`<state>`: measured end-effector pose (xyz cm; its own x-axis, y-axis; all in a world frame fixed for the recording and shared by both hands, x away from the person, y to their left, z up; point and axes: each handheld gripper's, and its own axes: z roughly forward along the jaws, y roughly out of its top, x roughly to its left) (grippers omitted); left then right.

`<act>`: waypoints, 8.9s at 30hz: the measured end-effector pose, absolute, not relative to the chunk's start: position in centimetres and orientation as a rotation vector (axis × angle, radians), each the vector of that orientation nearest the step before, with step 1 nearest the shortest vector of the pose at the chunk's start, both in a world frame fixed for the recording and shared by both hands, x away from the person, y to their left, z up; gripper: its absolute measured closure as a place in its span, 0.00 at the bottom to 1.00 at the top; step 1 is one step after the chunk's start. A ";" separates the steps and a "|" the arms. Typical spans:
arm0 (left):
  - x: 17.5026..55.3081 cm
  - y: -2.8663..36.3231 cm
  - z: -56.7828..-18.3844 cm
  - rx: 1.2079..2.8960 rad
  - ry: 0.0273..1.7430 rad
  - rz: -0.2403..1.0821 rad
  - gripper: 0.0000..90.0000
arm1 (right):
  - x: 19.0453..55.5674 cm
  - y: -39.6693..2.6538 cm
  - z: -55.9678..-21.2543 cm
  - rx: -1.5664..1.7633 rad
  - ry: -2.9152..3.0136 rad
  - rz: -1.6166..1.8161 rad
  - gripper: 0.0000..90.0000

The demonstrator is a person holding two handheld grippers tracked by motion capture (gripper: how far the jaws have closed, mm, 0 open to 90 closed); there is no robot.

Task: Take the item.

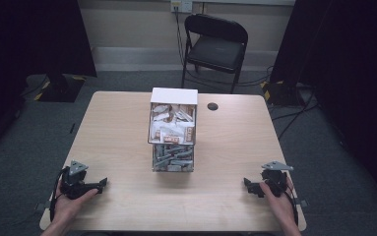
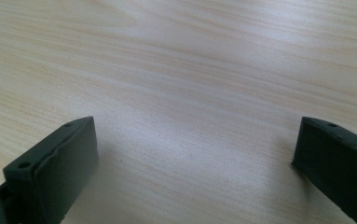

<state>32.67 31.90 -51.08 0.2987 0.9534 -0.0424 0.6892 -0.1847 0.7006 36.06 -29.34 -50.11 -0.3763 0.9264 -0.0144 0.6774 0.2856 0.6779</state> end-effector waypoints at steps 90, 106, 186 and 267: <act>31.8 24.7 -43.2 1.907 0.951 0.249 0.62 | 36.1 -29.3 -50.1 1.437 2.157 0.831 0.00; 32.7 21.6 -42.0 1.927 0.871 0.196 0.67 | 36.1 -29.3 -50.1 1.438 2.157 0.832 0.00; 36.9 13.8 -45.5 1.936 0.726 0.133 0.98 | 36.1 -29.3 -50.1 1.435 2.161 0.833 0.00; 34.8 15.5 -40.3 1.837 0.664 0.101 1.00 | 36.1 -29.3 -50.1 1.432 2.164 0.836 0.00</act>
